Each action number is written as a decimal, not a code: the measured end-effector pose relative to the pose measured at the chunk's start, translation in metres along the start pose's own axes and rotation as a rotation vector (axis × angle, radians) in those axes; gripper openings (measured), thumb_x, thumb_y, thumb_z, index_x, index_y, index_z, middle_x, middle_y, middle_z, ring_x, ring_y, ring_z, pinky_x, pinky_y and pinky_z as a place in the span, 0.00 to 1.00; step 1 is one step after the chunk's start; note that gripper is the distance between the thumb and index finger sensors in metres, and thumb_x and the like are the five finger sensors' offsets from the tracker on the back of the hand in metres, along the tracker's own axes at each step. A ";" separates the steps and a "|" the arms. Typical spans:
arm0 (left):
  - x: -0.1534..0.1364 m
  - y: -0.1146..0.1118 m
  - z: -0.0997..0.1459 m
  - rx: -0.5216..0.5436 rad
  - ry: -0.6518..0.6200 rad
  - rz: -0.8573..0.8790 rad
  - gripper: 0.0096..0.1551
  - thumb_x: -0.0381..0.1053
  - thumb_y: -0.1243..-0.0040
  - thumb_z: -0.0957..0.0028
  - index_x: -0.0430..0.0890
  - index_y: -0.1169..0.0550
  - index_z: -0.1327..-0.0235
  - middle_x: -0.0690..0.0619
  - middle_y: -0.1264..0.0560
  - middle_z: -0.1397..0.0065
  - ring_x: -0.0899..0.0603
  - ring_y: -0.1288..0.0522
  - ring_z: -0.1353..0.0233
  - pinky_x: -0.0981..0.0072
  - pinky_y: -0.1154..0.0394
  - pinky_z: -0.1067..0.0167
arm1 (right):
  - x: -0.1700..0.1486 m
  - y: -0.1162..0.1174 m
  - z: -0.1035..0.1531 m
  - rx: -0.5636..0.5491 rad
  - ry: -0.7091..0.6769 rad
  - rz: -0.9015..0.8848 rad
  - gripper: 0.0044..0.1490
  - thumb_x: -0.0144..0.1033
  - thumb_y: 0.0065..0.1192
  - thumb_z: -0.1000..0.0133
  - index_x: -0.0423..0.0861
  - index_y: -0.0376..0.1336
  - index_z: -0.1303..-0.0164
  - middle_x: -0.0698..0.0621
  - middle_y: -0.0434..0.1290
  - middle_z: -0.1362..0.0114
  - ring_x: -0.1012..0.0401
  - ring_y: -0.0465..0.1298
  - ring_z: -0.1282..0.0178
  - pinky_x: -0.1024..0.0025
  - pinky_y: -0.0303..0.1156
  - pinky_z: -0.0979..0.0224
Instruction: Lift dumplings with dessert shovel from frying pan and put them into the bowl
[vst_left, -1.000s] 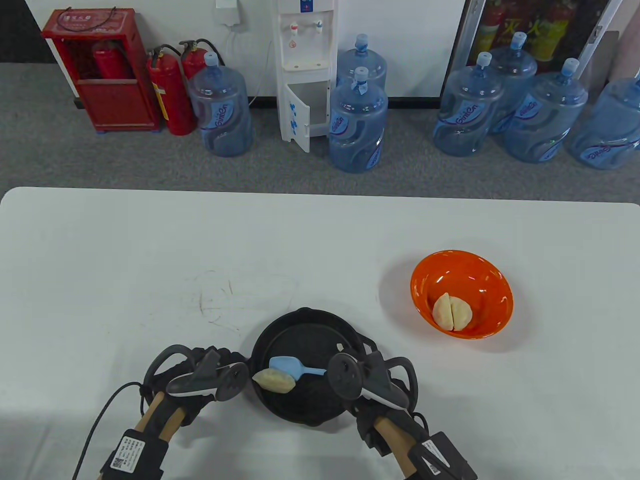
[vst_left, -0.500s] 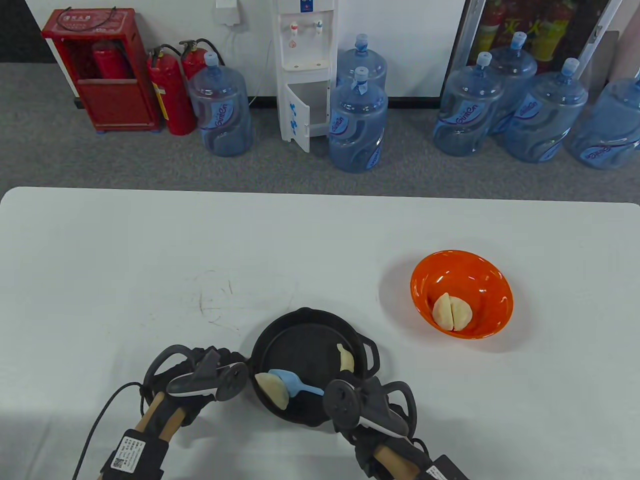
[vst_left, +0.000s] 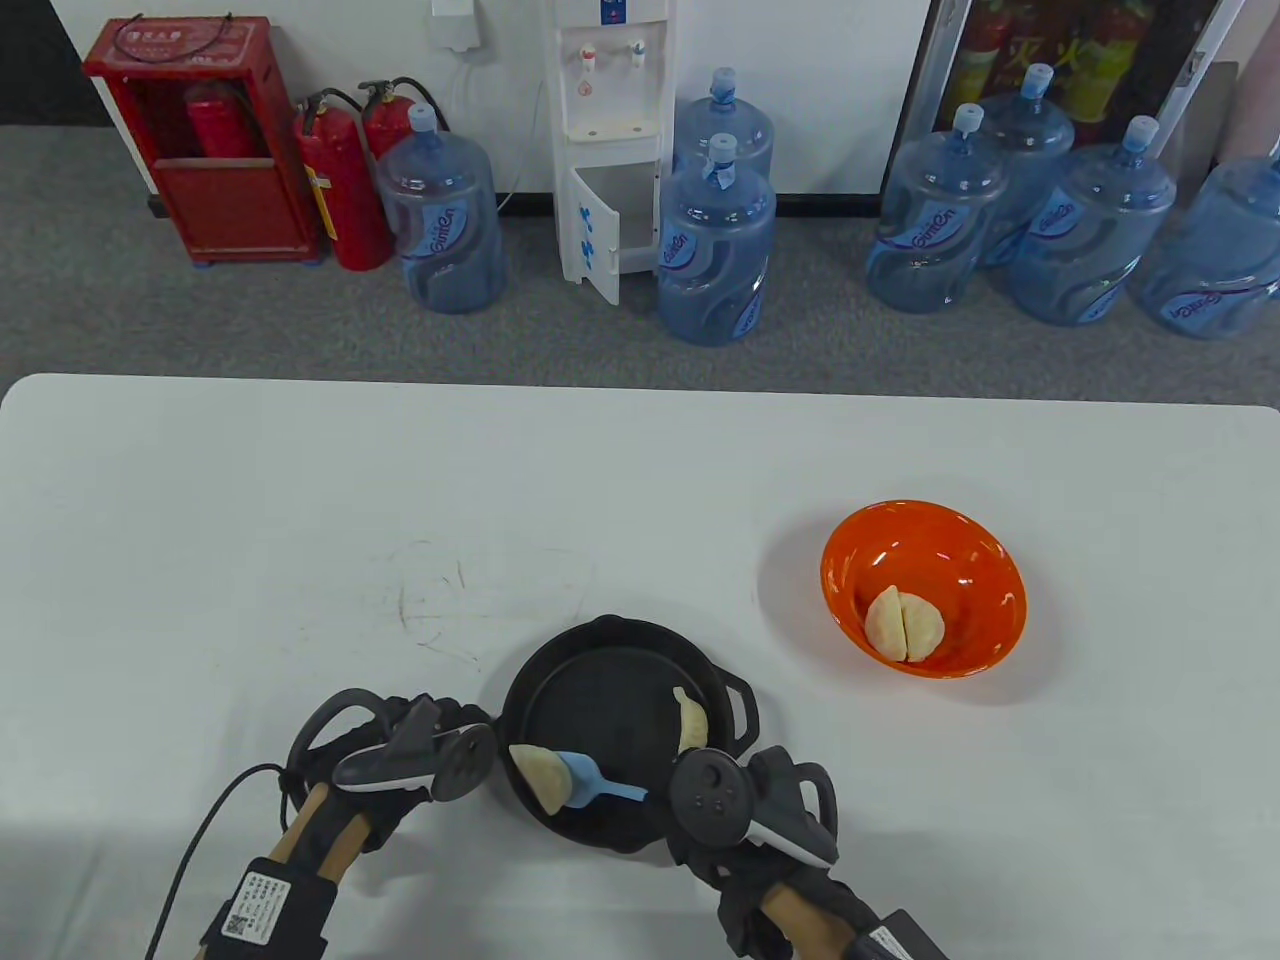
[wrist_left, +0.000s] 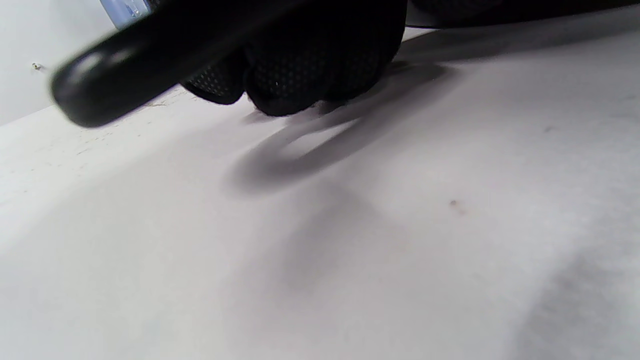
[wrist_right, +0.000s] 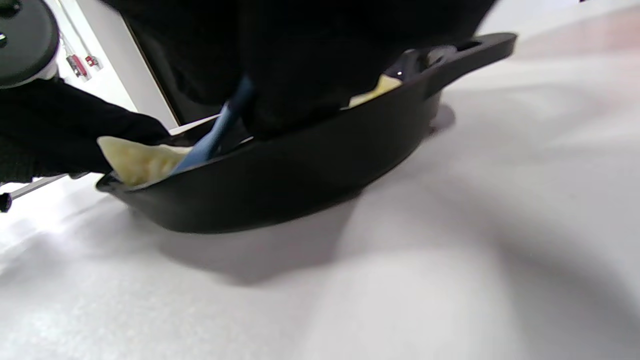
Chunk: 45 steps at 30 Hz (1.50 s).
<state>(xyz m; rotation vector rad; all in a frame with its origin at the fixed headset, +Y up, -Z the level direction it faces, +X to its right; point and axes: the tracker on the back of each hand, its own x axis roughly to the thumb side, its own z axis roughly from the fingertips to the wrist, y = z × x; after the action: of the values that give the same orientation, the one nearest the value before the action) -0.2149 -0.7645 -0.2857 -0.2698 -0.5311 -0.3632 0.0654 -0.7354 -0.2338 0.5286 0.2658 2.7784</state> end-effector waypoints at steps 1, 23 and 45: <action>0.000 0.000 0.000 0.000 0.000 0.000 0.31 0.62 0.58 0.40 0.53 0.34 0.25 0.60 0.24 0.36 0.52 0.18 0.43 0.47 0.24 0.26 | -0.002 0.000 -0.001 0.009 0.008 -0.016 0.27 0.47 0.60 0.33 0.48 0.72 0.28 0.46 0.79 0.39 0.65 0.79 0.68 0.72 0.78 0.66; 0.000 0.000 0.000 0.001 0.002 0.002 0.31 0.62 0.58 0.39 0.53 0.34 0.24 0.60 0.24 0.35 0.51 0.18 0.42 0.47 0.24 0.26 | -0.049 -0.036 0.006 -0.067 0.090 -0.362 0.26 0.46 0.60 0.33 0.48 0.73 0.29 0.45 0.79 0.40 0.64 0.78 0.68 0.70 0.77 0.66; 0.000 -0.001 0.001 -0.001 0.006 0.010 0.31 0.62 0.58 0.40 0.54 0.34 0.25 0.60 0.24 0.35 0.51 0.18 0.42 0.46 0.24 0.26 | -0.152 -0.121 0.035 -0.387 0.393 -0.459 0.26 0.47 0.62 0.33 0.48 0.73 0.30 0.45 0.80 0.41 0.64 0.78 0.69 0.70 0.77 0.66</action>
<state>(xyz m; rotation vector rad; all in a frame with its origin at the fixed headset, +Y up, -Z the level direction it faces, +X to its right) -0.2155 -0.7648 -0.2852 -0.2727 -0.5237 -0.3545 0.2442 -0.6672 -0.2802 -0.1612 -0.0681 2.3671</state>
